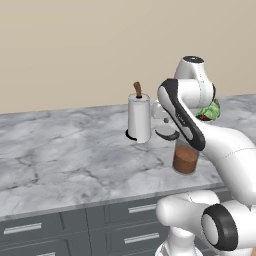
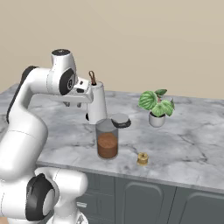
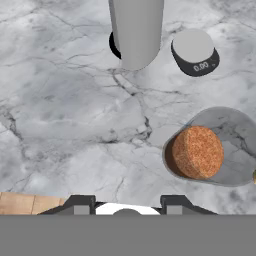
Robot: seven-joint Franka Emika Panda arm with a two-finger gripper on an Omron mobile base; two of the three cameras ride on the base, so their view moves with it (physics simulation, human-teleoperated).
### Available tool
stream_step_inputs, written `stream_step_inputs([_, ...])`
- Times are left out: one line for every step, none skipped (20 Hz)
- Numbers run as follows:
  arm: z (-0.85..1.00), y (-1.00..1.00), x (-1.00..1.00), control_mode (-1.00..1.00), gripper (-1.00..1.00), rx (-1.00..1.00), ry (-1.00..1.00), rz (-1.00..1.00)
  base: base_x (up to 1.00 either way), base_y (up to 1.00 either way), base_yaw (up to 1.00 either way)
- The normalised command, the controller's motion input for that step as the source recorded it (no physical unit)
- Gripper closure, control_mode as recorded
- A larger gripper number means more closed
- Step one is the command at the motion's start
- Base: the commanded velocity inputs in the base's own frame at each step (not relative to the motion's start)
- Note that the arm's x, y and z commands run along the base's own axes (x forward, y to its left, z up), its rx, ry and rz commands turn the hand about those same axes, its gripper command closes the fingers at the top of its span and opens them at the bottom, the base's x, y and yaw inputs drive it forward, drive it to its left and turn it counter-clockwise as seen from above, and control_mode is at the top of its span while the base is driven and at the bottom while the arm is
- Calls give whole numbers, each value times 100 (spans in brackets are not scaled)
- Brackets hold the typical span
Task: Pick the jar and candle from the dining table and place them in the open cabinet. Close the cabinet after placing the objects.
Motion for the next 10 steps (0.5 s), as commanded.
stream_step_inputs([0,-1,0,-100,-100,0,0,0,0,0,0])
stream_step_inputs([0,-19,0,-100,-100,0,0,0,0,0,0])
stream_step_inputs([0,-28,0,-100,-100,0,0,1,0,0,0])
stream_step_inputs([-1,-31,0,-100,-100,0,0,1,0,0,0])
stream_step_inputs([-5,-35,0,-100,-100,0,0,1,0,0,0])
stream_step_inputs([-5,-39,0,-100,-100,0,0,2,0,0,0])
stream_step_inputs([-6,-38,0,-100,-100,-1,0,2,0,0,0])
stream_step_inputs([-6,-37,0,-100,-100,-1,0,2,0,0,0])
stream_step_inputs([-7,-36,0,-100,-100,-1,0,2,0,0,0])
stream_step_inputs([-8,-35,0,-100,-100,-3,0,2,0,0,0])
